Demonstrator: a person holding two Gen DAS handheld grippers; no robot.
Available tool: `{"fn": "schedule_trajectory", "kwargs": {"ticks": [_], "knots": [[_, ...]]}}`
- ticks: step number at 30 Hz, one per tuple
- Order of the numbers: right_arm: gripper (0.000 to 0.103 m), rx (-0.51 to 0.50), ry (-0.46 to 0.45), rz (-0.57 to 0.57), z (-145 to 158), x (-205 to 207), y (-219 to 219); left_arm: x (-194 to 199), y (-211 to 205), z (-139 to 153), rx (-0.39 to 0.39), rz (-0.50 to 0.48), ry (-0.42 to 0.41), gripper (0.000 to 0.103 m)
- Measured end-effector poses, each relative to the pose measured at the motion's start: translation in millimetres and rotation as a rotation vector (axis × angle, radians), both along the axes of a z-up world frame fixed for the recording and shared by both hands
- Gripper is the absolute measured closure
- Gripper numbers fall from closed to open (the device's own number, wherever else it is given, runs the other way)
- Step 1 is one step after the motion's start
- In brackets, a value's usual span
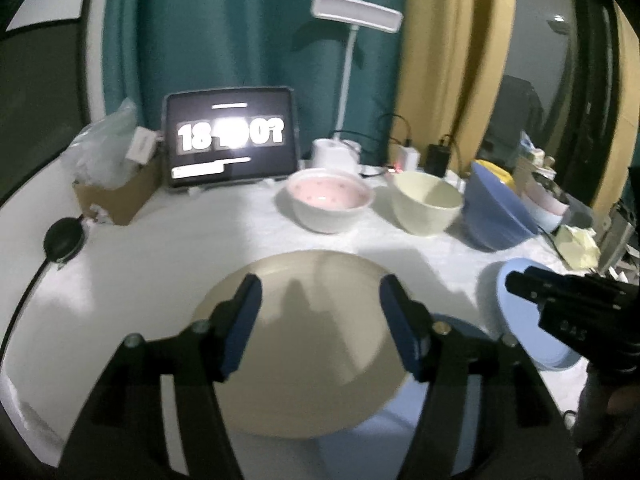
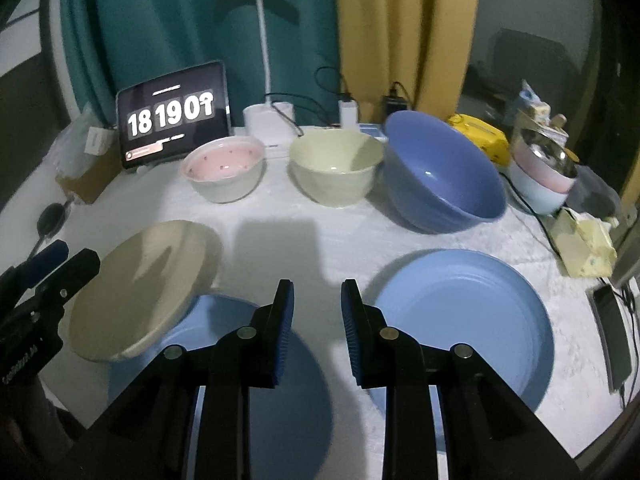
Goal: Organize plates and bowls
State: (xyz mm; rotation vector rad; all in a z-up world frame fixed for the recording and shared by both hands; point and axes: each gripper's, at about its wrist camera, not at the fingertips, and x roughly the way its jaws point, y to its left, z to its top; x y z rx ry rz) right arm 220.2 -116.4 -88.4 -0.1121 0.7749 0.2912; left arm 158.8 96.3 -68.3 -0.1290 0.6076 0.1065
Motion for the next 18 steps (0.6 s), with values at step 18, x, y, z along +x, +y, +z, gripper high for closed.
{"fn": "schedule_trajectory", "kwargs": {"ticks": [18], "knots": [[0.077,-0.023,0.027,0.075,-11,16,62,3,73,-31,-0.011,0.144,0.079,0.04]]}}
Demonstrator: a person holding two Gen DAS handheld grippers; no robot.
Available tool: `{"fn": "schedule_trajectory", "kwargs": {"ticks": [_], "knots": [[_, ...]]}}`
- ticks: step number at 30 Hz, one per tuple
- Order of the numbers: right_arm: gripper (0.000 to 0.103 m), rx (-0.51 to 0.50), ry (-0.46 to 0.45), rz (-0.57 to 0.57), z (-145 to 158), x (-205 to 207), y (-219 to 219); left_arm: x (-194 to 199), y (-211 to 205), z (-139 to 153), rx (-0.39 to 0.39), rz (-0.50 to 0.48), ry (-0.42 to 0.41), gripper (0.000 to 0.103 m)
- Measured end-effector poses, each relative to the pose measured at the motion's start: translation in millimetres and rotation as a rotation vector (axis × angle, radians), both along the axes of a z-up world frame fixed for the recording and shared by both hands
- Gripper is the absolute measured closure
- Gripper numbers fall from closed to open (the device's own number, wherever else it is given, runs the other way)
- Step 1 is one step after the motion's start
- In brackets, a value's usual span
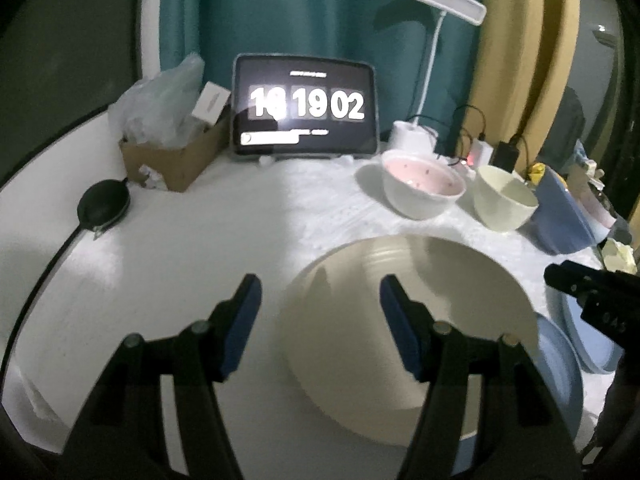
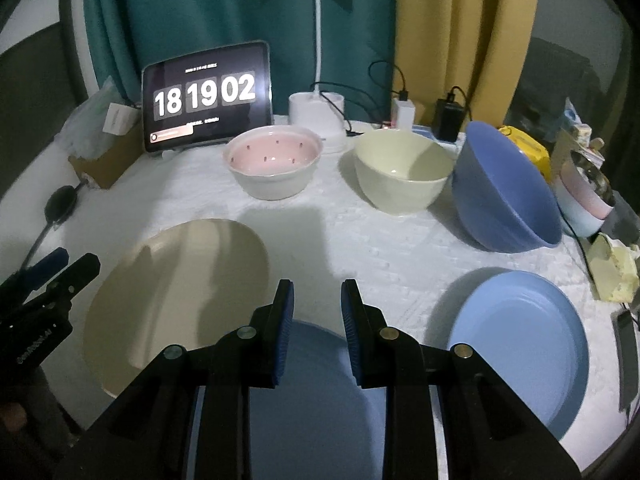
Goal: Organize plates and bowls
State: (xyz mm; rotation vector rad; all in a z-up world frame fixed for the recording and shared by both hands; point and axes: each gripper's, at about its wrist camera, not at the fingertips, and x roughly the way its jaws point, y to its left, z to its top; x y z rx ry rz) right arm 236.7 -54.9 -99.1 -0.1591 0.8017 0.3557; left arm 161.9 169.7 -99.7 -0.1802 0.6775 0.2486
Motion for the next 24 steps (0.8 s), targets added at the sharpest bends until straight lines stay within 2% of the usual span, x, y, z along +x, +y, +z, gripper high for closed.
{"fn": "schedule_trajectory", "kwargs": {"ticks": [9,24], "knots": [[0.077,0.006,0.028,0.025,-8,10,18,11,16,-23,-0.015,0.026,0.073,0.04],[0.077,-0.002,0.086,0.05,-28,20,37,25,14,-51,-0.055,-0.01,0.178,0.04]]}}
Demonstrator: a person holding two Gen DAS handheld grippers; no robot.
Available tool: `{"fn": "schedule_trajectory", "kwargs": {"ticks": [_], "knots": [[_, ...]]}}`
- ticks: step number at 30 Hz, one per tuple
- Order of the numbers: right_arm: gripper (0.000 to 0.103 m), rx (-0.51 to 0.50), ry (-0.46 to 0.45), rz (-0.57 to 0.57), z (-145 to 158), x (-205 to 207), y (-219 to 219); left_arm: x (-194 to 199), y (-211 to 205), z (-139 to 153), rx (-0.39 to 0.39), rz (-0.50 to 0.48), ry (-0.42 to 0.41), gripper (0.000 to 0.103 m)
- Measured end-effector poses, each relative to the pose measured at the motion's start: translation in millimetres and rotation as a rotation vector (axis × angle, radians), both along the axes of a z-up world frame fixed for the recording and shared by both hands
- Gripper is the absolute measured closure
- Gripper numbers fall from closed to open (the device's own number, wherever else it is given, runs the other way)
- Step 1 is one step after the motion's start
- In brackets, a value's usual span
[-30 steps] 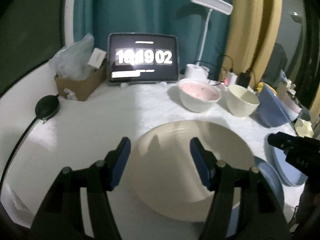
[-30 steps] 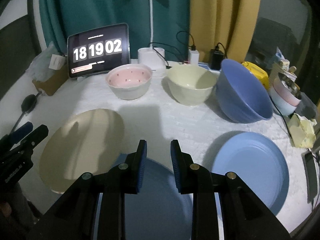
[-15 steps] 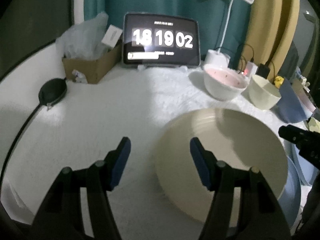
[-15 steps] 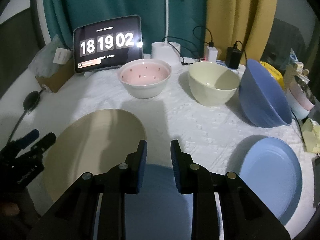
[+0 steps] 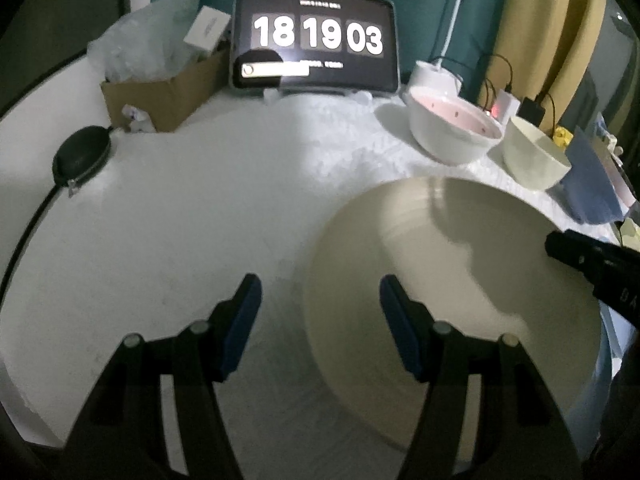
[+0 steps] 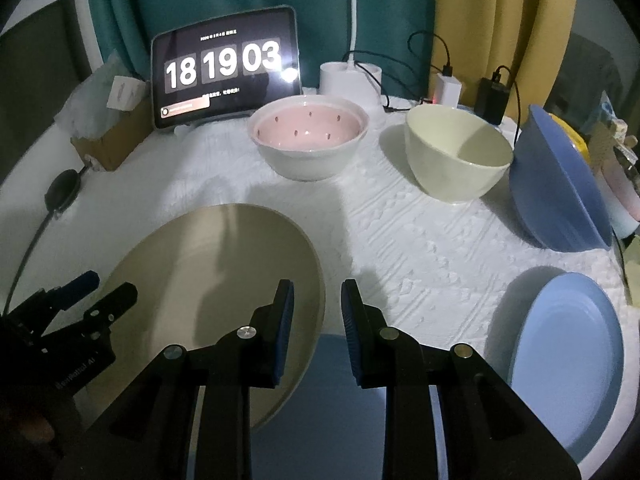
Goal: Organize plates and bowls
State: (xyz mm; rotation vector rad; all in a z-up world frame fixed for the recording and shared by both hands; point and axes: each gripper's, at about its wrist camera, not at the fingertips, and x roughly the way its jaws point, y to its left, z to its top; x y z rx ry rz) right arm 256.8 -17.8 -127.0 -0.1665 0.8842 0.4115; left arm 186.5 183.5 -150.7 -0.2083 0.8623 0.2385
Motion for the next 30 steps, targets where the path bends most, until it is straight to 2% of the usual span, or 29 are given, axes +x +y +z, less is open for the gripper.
{"fn": "schedule_trajectory", "kwargs": {"ticks": [10,14,20,30], "knots": [[0.077,0.005,0.039,0.02,-11,1,2,-1,0,-5,-0.034,-0.015,-0.002,0.041],[0.079,0.008,0.038,0.041,-12,-1,4,-1,-4,-2,-0.039,-0.038,-0.006,0.059],[0.081,0.008,0.028,0.051,-10,-5,2,-3,-7,0,-0.032,-0.039,0.002,0.065],[0.081,0.025,-0.01,0.041,2,-14,-8,-10,-19,15,-0.012,-0.054,-0.026,0.065]]}}
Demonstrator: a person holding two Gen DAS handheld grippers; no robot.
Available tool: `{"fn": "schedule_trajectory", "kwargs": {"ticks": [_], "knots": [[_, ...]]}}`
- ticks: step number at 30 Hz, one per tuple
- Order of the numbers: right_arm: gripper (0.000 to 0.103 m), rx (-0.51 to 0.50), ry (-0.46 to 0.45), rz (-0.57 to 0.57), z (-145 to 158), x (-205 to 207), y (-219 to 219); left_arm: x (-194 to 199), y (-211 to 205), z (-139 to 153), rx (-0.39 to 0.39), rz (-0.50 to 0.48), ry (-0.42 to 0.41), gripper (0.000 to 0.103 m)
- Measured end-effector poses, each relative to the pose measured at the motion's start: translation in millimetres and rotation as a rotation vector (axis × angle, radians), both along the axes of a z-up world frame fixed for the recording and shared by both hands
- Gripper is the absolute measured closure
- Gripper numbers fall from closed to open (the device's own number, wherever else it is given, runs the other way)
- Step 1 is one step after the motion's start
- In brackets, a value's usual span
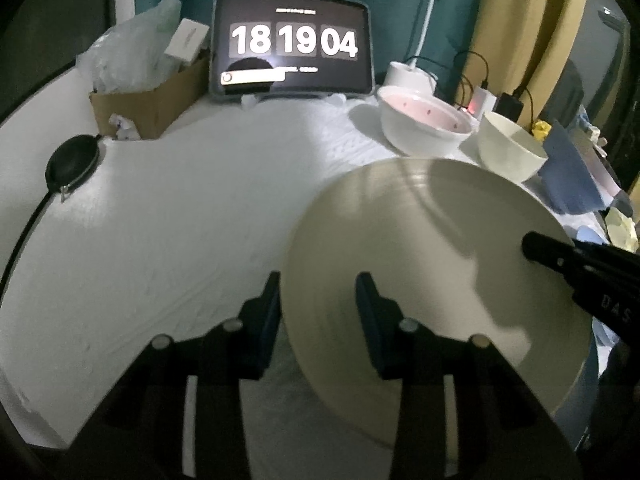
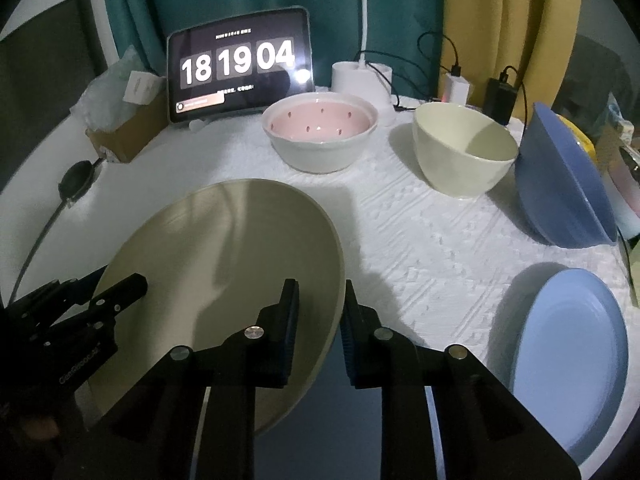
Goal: Organize plates and bowls
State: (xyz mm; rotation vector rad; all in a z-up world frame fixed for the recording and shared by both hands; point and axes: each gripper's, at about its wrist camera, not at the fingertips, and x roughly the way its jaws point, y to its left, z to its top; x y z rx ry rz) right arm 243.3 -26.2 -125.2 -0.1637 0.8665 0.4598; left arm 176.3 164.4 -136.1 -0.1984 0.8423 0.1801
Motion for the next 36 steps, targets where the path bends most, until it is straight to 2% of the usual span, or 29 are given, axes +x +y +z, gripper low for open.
{"fn": "schedule_trajectory", "kwargs": {"ticks": [12,36], "knots": [[0.081,0.044,-0.029,-0.038,15,-10,-31,-7,-31,20,0.027,-0.041,-0.037,0.065],[0.081,0.144,-0.058,-0.133,24,-17,-135,-1,-126,47,0.116,-0.135,-0.051,0.065]]}}
